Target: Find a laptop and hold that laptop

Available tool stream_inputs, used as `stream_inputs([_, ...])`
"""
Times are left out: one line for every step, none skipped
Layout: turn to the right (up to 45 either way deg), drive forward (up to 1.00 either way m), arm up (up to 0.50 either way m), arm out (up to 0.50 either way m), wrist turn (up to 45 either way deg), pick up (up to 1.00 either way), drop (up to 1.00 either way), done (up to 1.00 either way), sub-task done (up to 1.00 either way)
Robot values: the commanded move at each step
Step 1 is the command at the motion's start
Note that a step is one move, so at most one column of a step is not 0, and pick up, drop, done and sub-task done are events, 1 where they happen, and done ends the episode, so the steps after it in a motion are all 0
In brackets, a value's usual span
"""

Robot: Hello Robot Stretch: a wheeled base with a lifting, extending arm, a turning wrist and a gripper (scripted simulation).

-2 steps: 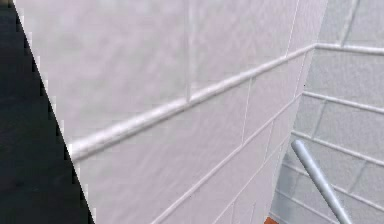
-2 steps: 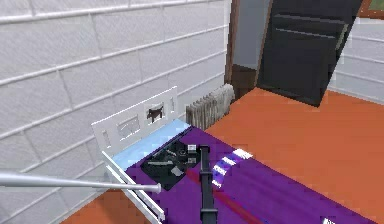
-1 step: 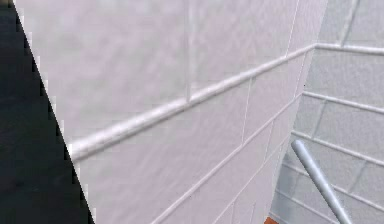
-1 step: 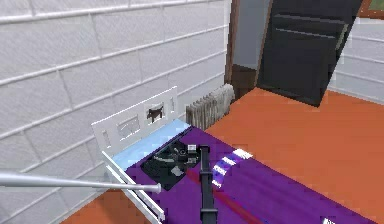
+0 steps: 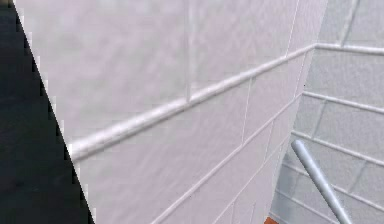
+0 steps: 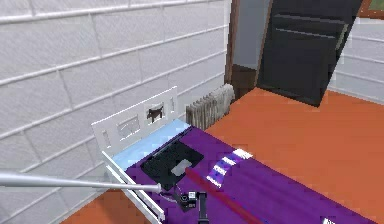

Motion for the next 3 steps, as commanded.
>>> stream_inputs([0.0,0.00,0.00,0.00,0.0,1.00,0.00,0.00,0.00])
stream_inputs([0.0,0.00,0.10,0.00,0.0,0.00,0.00,0.00,0.00])
stream_inputs([0.0,0.00,0.00,0.00,0.0,0.00,0.00,1.00,0.00])
